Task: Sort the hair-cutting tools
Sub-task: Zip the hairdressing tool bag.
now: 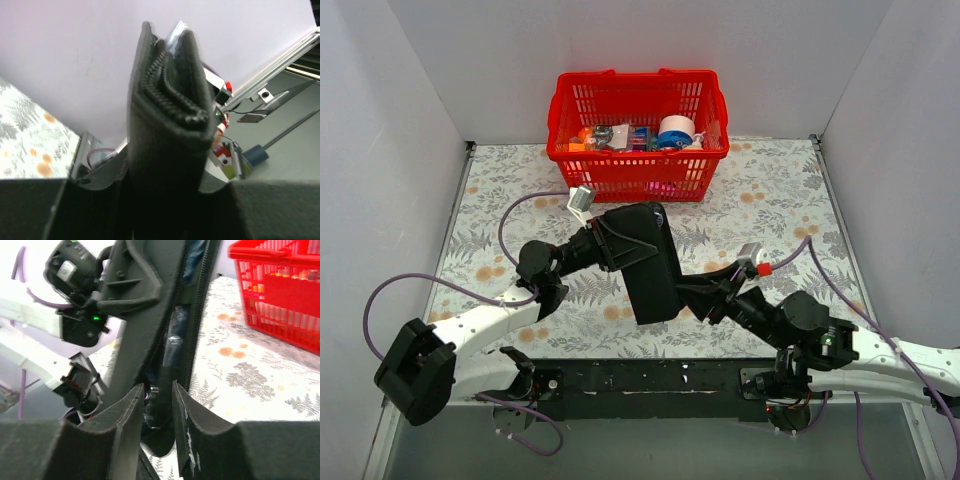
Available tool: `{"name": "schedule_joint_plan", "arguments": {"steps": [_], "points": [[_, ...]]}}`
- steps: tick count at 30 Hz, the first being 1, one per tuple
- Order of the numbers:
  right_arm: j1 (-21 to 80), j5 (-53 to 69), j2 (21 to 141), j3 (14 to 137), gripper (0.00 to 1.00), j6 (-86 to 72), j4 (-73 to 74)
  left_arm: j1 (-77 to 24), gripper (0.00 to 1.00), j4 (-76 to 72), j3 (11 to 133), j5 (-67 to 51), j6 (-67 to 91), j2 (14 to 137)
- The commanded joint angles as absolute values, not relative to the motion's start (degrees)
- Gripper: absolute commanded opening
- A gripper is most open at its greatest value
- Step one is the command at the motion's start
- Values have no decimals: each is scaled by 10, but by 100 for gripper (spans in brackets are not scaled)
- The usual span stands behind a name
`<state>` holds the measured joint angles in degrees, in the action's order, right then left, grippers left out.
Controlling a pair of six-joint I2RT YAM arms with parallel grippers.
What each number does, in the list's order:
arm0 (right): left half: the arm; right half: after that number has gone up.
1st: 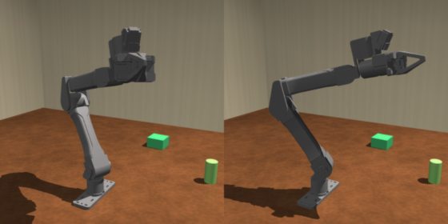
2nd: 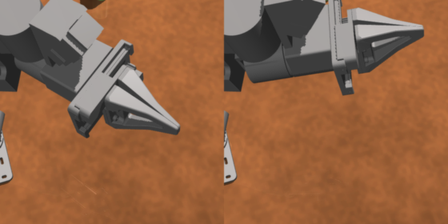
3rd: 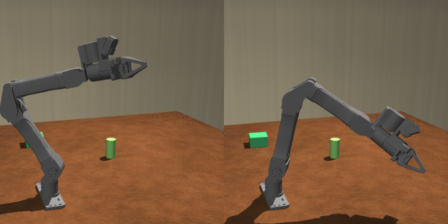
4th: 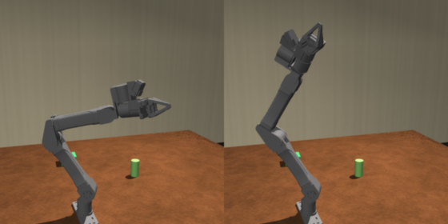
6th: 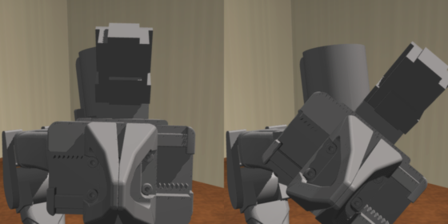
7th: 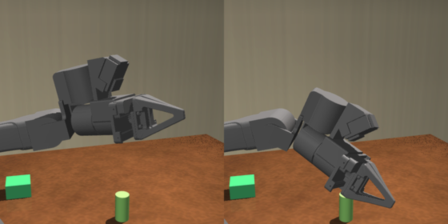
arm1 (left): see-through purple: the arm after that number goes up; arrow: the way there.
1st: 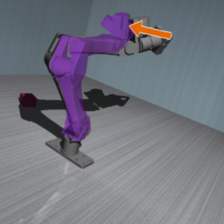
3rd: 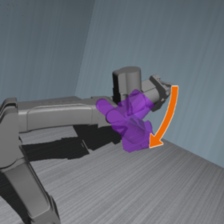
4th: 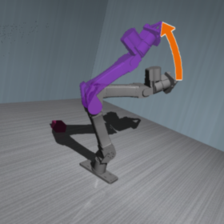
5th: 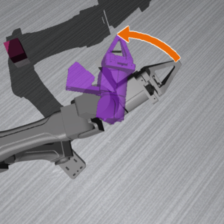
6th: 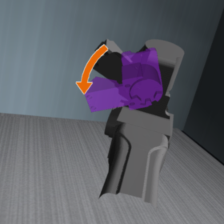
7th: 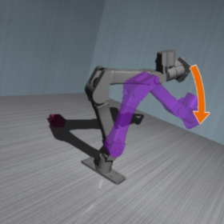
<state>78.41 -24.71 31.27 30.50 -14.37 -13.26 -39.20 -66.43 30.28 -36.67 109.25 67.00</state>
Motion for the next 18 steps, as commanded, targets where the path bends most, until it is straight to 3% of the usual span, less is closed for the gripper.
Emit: {"name": "schedule_joint_plan", "arguments": {"steps": [1,7,18], "points": [[761,-364,266,362,40,-162,88,-410,0,-468,366,-403,1168,581],[760,-368,233,365,41,-212,232,-410,0,-274,447,-331,1084,551],[760,-262,271,324,40,-211,136,-410,0,-118,483,-191,1069,563]]}}
